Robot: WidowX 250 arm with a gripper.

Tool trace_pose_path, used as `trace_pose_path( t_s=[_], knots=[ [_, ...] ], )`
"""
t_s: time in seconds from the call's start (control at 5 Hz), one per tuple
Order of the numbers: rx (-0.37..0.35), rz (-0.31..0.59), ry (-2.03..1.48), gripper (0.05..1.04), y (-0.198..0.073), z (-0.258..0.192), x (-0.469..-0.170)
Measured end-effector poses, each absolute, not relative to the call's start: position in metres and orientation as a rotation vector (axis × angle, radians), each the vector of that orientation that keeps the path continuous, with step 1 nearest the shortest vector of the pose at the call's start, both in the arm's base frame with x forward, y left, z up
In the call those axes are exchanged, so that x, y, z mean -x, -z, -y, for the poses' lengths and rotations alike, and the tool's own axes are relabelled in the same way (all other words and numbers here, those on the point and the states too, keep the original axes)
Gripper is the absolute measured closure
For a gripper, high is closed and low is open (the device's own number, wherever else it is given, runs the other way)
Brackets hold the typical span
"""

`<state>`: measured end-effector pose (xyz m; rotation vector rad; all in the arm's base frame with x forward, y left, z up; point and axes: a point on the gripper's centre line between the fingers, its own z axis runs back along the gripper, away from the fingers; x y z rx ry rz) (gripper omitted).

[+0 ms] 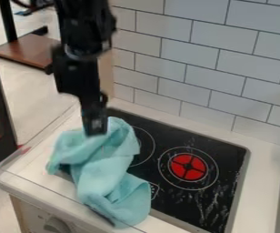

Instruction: Move the cloth to the bottom left of the stove

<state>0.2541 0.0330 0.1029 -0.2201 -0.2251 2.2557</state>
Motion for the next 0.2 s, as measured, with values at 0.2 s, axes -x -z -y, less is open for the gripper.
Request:
trace_pose_path(
  t_s=[0.2],
  knots=[
    [0.243,0.168,-2.188,0.085,-0.1097,-0.0236,-0.2498]
  ],
)
